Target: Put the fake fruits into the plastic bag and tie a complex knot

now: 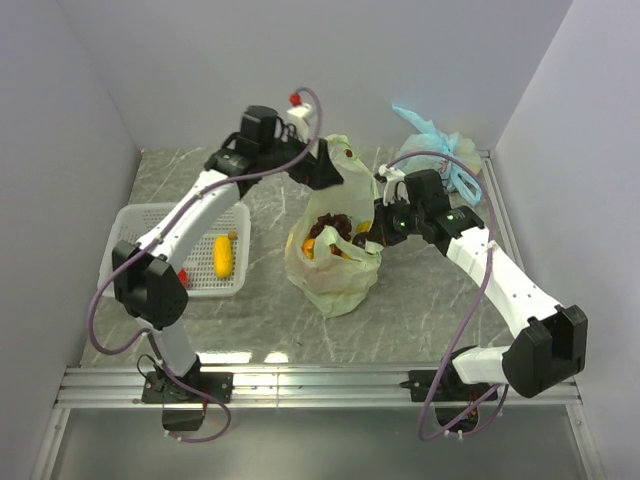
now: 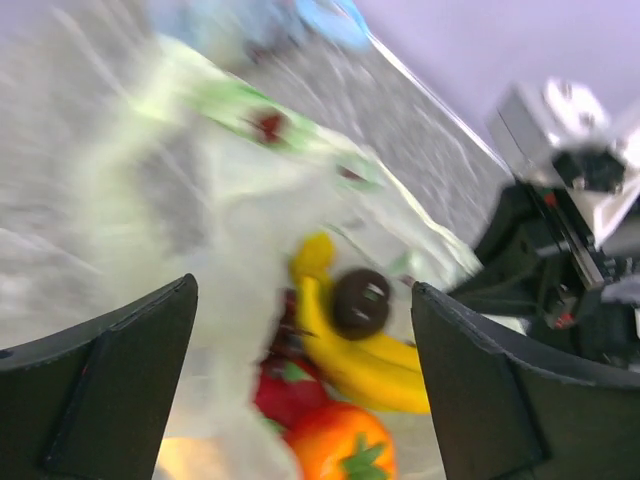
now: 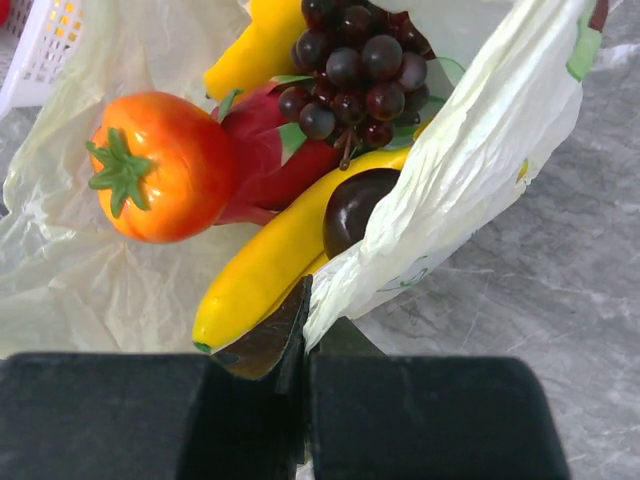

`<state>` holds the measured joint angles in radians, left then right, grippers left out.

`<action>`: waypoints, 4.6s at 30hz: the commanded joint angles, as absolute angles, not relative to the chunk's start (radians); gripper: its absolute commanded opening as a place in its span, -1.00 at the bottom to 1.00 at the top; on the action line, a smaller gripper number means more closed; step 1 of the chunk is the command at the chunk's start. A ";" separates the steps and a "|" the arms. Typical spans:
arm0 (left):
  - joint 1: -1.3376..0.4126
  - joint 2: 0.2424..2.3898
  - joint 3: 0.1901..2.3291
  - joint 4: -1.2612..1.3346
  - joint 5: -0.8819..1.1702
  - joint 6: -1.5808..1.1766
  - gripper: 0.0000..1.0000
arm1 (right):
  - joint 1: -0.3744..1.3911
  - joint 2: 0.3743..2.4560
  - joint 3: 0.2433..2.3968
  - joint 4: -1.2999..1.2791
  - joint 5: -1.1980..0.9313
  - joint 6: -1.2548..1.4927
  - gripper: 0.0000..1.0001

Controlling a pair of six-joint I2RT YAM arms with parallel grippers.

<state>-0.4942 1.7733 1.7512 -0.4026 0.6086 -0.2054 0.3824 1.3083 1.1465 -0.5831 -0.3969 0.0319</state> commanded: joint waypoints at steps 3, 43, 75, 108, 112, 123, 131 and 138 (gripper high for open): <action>-0.408 1.730 1.864 -0.275 0.563 -0.170 0.81 | 0.367 1.311 1.166 -0.520 -0.413 -0.021 -1.00; -0.324 1.729 1.820 -0.247 0.538 -0.250 -0.99 | 0.258 1.157 1.345 -0.469 -0.587 -0.109 0.68; -0.325 1.717 1.764 -0.272 0.532 -0.282 -0.99 | 0.321 0.558 0.575 0.027 -0.483 0.066 0.99; -0.477 1.162 1.381 -0.365 0.449 -0.210 -0.99 | 0.180 0.784 0.887 -0.241 -0.525 -0.391 -1.00; -0.488 1.076 1.319 -0.331 0.541 -0.115 -0.60 | 0.143 0.735 0.838 -0.226 -0.570 -0.451 -1.00; -0.157 0.995 1.353 -0.389 0.928 0.214 0.99 | 0.138 0.698 0.861 -0.279 -0.693 -0.534 -1.00; -0.086 1.084 1.227 -0.183 1.227 0.324 0.99 | 0.138 0.706 0.876 -0.333 -0.716 -0.612 -1.00; -0.112 1.249 1.324 0.067 1.417 0.195 0.99 | 0.138 0.721 0.885 -0.354 -0.709 -0.640 -1.00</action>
<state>-0.0902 1.2293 1.2552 -0.1028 1.2522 0.2256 0.1429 0.7132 0.8410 -0.3477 -0.7010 -0.6090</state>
